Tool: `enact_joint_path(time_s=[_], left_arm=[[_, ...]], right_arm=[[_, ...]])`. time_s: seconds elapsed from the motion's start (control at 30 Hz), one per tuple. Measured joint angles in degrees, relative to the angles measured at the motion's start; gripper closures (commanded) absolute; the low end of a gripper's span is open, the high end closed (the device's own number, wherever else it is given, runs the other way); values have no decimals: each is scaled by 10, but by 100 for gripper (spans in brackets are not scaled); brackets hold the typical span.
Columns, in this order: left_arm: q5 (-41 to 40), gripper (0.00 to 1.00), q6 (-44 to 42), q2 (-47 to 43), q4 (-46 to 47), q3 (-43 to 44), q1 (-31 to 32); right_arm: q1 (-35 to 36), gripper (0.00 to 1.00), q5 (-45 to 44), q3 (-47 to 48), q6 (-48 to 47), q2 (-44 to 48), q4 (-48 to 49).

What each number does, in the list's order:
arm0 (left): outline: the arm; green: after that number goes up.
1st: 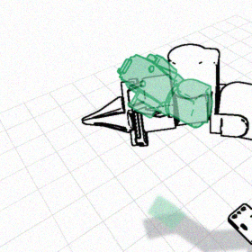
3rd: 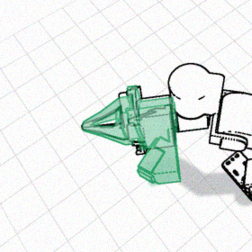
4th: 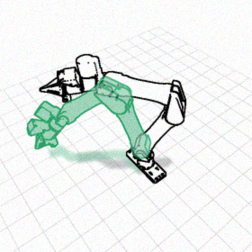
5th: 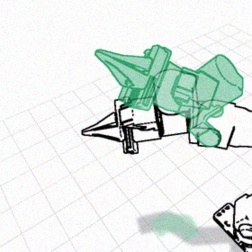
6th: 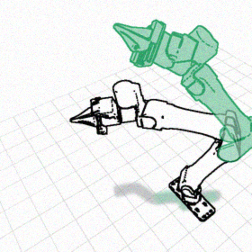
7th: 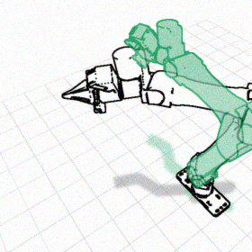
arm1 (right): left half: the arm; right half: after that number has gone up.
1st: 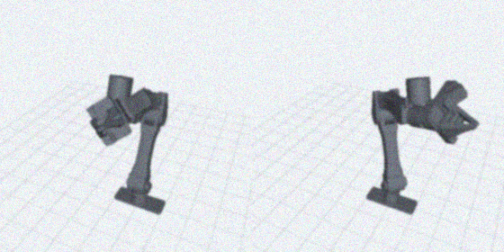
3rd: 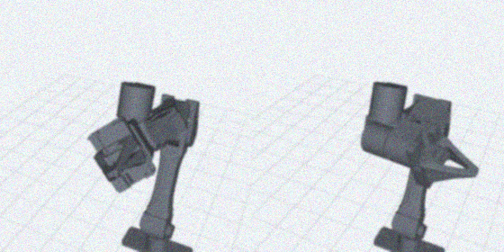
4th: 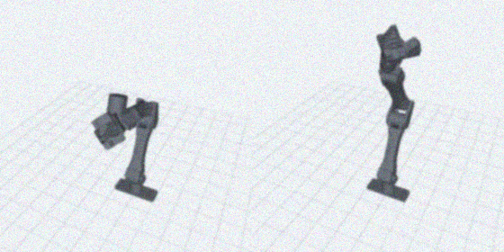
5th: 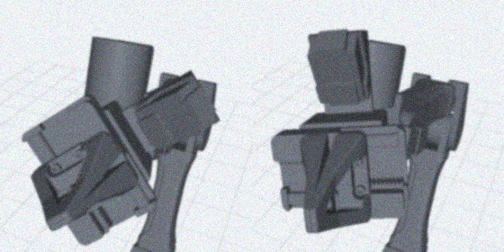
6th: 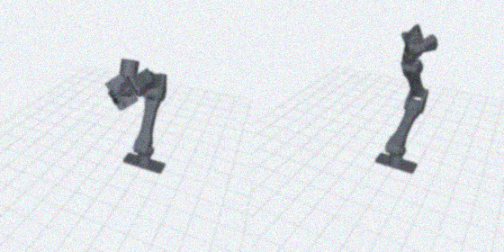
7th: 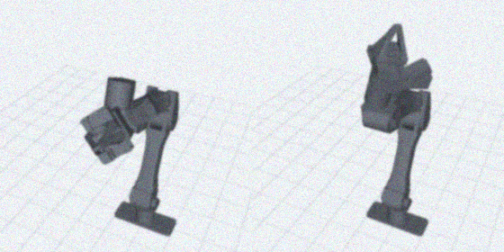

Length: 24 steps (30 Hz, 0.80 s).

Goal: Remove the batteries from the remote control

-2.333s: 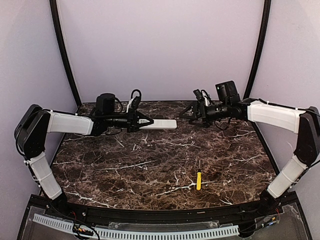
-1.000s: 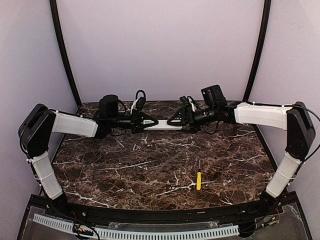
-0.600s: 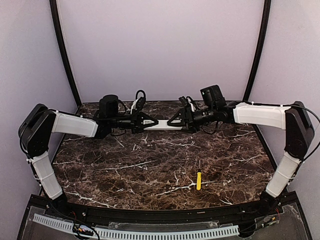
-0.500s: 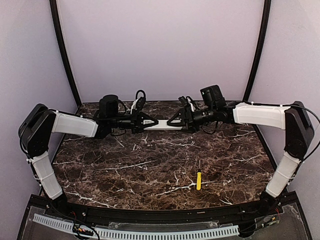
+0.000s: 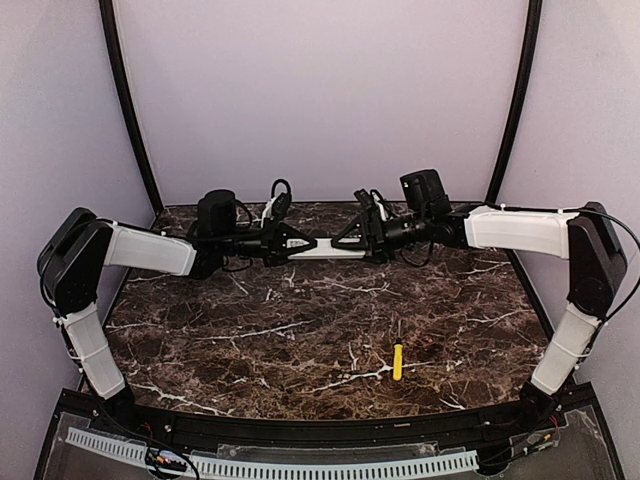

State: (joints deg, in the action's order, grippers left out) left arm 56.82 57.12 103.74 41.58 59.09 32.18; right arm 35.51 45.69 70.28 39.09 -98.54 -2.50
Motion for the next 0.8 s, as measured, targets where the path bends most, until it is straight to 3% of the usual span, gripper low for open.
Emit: enact_joint_path(time_s=[0.8], left_arm=[[2, 100, 4, 1, 4, 0, 3]], right_arm=[[0, 56, 11, -2, 6, -7, 12]])
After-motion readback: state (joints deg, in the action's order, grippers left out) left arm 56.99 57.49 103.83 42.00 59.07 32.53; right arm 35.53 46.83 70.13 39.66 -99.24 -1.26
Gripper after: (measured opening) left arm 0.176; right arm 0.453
